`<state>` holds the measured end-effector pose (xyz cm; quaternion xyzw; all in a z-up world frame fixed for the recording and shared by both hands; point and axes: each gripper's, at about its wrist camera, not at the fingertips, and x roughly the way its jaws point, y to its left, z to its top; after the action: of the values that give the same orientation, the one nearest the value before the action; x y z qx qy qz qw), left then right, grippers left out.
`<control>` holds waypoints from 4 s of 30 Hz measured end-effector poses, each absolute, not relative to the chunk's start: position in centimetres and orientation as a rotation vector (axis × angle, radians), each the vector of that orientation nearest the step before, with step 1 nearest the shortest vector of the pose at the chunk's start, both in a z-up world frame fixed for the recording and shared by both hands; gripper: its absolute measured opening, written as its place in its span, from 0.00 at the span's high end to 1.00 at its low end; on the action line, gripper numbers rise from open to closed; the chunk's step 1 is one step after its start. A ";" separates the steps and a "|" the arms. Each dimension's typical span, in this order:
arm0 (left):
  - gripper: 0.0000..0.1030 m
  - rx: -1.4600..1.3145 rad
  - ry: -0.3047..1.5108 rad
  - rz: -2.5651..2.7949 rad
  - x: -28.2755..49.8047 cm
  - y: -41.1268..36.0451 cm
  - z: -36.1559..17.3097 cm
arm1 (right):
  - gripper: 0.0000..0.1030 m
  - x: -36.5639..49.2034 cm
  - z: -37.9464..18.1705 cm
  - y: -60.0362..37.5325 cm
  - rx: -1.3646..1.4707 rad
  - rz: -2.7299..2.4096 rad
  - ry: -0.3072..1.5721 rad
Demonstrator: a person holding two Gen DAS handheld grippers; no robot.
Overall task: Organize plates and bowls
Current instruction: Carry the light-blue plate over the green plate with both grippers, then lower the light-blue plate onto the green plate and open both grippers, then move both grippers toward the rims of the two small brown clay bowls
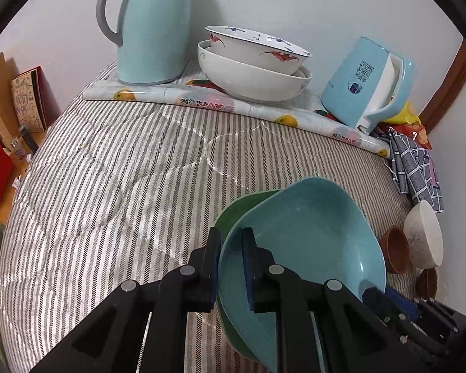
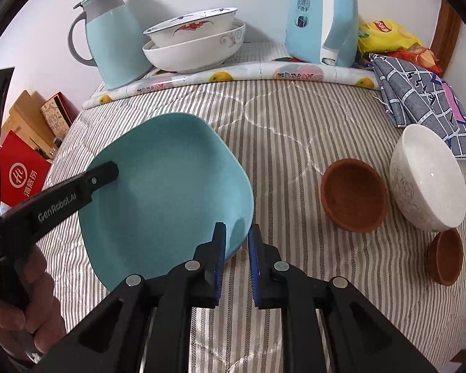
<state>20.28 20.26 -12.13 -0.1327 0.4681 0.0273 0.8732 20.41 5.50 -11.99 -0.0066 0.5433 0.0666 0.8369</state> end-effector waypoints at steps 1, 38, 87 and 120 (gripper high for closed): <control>0.86 -0.278 0.977 0.054 20.3 20.3 -12.1 | 0.85 20.3 -12.0 5.6 -0.017 0.139 1.151; 0.67 -0.202 0.956 0.104 18.7 19.7 -10.1 | 0.64 19.4 -11.2 6.2 -0.068 0.174 1.128; 0.56 -0.125 0.893 0.066 15.5 0.9 -4.9 | 0.39 12.8 -4.2 -19.3 0.040 -0.017 0.951; 0.56 -0.180 1.039 0.034 22.5 -1.2 -12.7 | 0.51 17.7 -12.4 -22.4 0.097 -0.007 1.103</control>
<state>22.47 -1.19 -12.67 -0.0860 0.4956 0.0163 0.8641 17.68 -22.37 -12.36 0.0460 0.5239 -0.0032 0.8505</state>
